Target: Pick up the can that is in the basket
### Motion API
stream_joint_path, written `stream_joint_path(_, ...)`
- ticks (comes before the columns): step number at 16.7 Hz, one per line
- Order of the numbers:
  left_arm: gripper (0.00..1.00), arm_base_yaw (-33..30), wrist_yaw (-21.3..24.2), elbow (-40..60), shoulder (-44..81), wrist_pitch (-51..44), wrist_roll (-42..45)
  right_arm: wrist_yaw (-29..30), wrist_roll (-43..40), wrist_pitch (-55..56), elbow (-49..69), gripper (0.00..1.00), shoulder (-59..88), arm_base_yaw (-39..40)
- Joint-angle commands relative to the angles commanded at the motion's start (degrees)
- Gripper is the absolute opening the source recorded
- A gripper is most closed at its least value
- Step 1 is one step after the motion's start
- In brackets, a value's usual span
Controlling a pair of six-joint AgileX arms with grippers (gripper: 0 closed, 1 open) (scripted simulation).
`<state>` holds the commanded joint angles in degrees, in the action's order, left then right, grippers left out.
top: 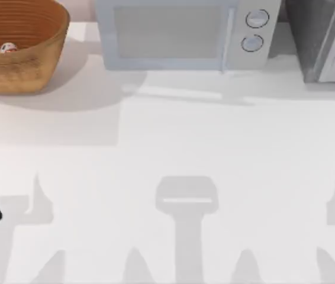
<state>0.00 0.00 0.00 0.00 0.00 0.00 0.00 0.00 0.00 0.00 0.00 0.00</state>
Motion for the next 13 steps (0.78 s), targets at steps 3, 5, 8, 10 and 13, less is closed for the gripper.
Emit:
stream_joint_path(3,1.0,0.03,0.09,0.38,0.53,-0.46,-0.03,0.0,0.0,0.0,0.0,1.0,0.0,0.0)
stream_joint_path(5,1.0,0.14,0.6,2.4,3.28,-2.72,-0.19,0.0,0.0,0.0,0.0,1.0,0.0,0.0)
stream_joint_path(8,1.0,0.21,2.25,8.99,12.08,-8.91,-0.51,0.0,0.0,0.0,0.0,1.0,0.0,0.0)
stream_joint_path(10,1.0,0.22,3.75,15.64,20.5,-14.08,-0.64,0.0,0.0,0.0,0.0,1.0,0.0,0.0)
stream_joint_path(13,1.0,0.33,6.28,29.06,36.06,-22.5,-0.49,0.0,0.0,0.0,0.0,1.0,0.0,0.0)
